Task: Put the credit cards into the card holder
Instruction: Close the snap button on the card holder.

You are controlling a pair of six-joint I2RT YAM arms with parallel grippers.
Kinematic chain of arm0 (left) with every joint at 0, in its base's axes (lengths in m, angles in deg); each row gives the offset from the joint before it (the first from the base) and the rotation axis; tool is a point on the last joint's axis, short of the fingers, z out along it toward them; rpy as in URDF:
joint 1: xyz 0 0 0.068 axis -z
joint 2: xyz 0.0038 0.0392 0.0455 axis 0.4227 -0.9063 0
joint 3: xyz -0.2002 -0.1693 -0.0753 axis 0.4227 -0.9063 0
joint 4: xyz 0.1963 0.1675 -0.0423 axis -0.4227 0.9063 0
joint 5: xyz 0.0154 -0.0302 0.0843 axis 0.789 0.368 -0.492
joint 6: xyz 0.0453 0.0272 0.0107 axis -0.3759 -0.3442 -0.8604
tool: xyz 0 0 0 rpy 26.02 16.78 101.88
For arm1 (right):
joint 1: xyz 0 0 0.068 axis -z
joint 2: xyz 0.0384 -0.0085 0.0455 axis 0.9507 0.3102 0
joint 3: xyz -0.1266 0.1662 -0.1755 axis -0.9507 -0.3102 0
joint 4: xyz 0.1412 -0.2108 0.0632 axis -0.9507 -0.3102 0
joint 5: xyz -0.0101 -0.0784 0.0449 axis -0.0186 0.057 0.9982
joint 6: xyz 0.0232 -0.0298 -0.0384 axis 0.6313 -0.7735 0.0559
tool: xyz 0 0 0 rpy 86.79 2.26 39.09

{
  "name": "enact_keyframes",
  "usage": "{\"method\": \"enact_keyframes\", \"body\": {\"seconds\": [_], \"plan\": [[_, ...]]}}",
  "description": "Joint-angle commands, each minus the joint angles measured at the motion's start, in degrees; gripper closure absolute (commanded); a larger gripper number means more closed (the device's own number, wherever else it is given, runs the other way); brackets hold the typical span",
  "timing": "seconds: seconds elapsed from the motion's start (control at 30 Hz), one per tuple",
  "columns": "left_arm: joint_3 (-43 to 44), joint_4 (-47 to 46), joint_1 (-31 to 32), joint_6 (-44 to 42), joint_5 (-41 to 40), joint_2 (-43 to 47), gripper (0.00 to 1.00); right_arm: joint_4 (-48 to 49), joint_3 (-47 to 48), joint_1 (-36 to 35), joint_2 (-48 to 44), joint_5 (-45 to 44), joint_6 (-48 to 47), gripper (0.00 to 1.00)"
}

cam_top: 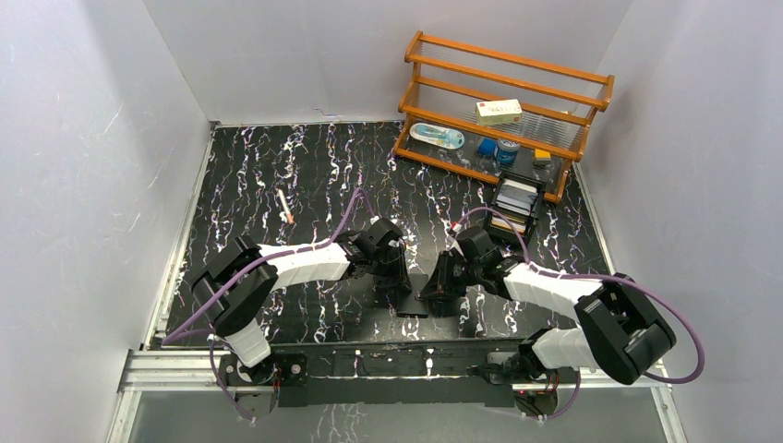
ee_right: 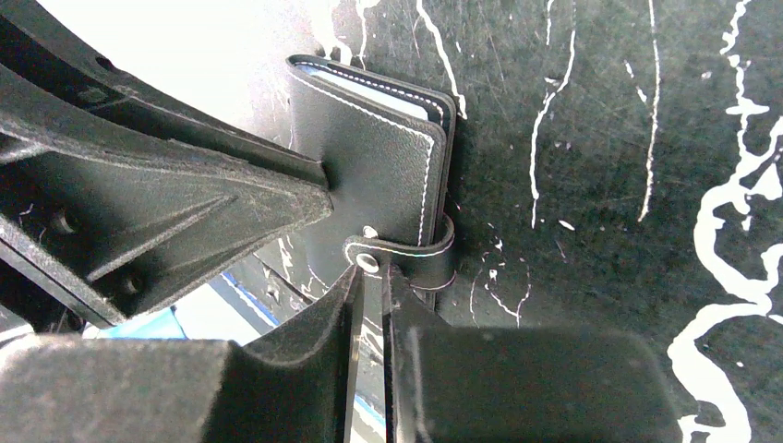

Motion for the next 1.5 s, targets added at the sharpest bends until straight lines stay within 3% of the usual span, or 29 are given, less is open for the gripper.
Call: {"method": "enact_keyframes", "body": {"seconds": [0.0,0.43,0.67,1.47], "plan": [[-1.52,5.53,0.31,-0.99,-5.34,-2.12,0.83,1.0,2.66,-0.48,1.33,-1.97,0.09,0.79],[-1.16,5.68,0.37,0.22,-3.91,0.91,0.8,-0.09,4.35,-1.21,2.47,-4.5,0.11,0.79],[-0.77,7.97,0.4,-0.11,-5.24,3.87,0.76,-4.4,4.61,-1.54,-1.24,-6.43,-0.01,0.79],[1.67,13.19,0.5,-2.23,-4.86,3.22,0.63,-8.26,6.87,-4.44,-3.01,-8.75,-0.79,0.75]]}}
